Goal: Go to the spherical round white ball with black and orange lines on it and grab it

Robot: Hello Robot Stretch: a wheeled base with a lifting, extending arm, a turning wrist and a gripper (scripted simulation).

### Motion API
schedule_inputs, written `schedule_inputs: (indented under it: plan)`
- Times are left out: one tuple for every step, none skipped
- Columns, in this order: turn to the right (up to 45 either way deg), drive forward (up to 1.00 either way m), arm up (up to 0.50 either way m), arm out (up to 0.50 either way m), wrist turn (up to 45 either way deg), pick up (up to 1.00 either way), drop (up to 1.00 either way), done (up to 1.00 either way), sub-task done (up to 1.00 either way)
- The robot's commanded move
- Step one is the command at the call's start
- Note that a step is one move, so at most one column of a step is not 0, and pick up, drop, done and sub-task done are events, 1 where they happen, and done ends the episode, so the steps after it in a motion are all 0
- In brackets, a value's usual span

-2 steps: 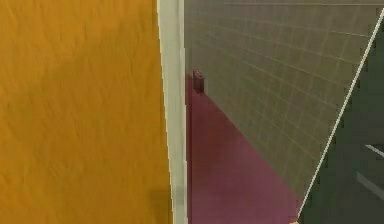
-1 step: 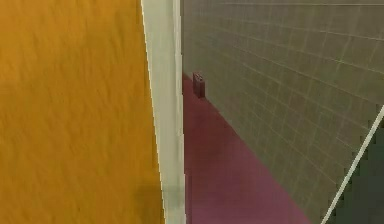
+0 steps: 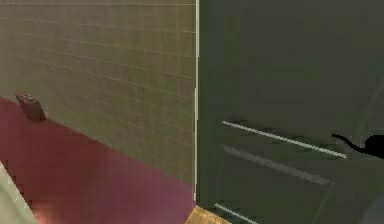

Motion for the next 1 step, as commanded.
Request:
schedule_inputs:
  plan:
    - [45.0,0.0,0.0,0.0,0.0,0.0,0.0,0.0,0.0]
